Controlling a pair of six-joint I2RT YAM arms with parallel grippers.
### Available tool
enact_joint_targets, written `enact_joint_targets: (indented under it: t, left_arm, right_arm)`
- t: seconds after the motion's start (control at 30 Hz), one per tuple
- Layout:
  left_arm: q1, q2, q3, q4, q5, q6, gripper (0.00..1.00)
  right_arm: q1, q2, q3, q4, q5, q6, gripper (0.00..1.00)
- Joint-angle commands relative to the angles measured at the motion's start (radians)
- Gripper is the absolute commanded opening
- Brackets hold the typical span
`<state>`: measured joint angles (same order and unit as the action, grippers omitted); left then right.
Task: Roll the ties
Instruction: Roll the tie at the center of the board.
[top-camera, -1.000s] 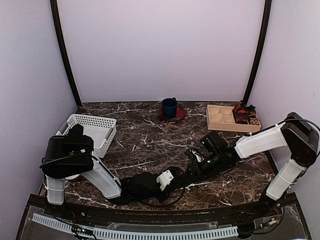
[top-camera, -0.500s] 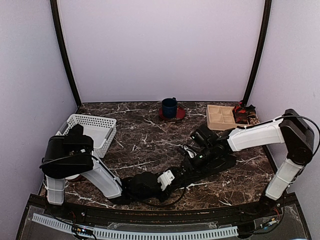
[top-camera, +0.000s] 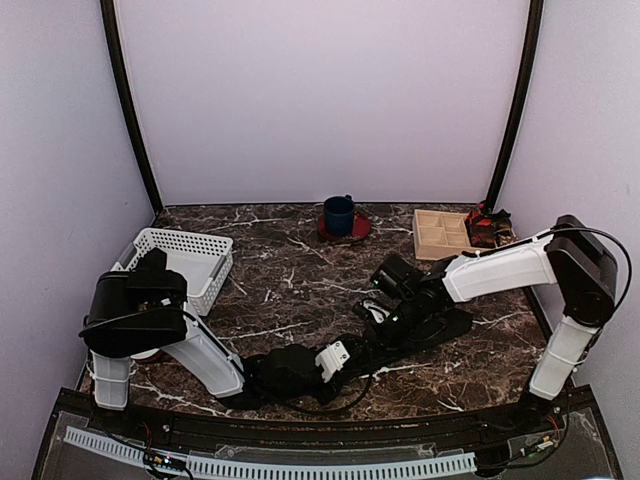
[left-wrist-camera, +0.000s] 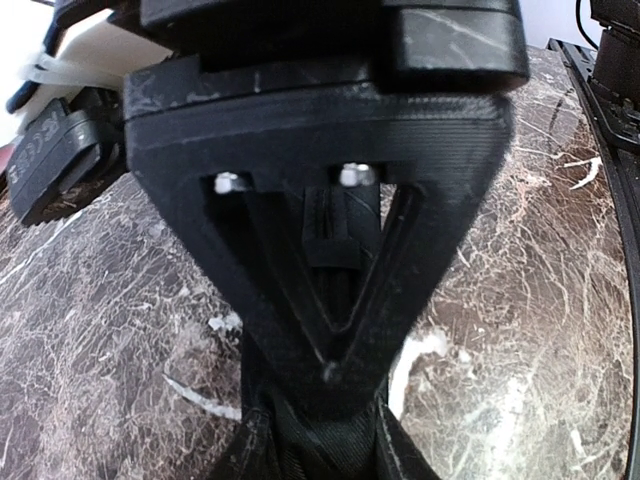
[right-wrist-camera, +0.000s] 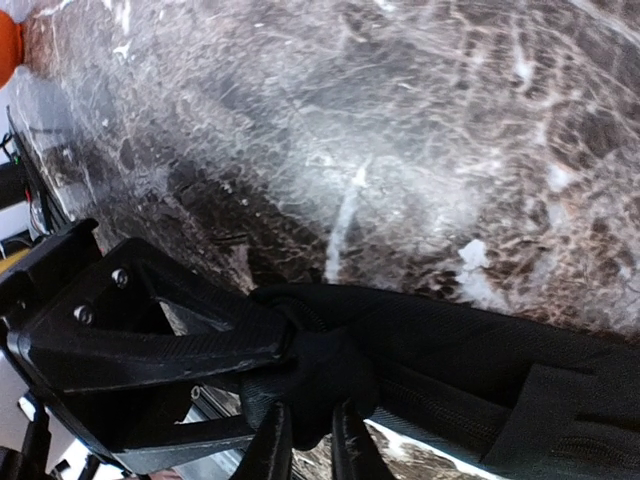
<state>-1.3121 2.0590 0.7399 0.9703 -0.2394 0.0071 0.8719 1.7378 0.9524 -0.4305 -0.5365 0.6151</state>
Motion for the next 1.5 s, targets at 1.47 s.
enact_joint_targets:
  t: [1.47]
  left_arm:
    - [-0.003, 0.18, -0.022, 0.197, 0.03, 0.106, 0.54]
  right_arm:
    - [-0.186, 0.208, -0.184, 0.257, -0.297, -0.08, 0.0]
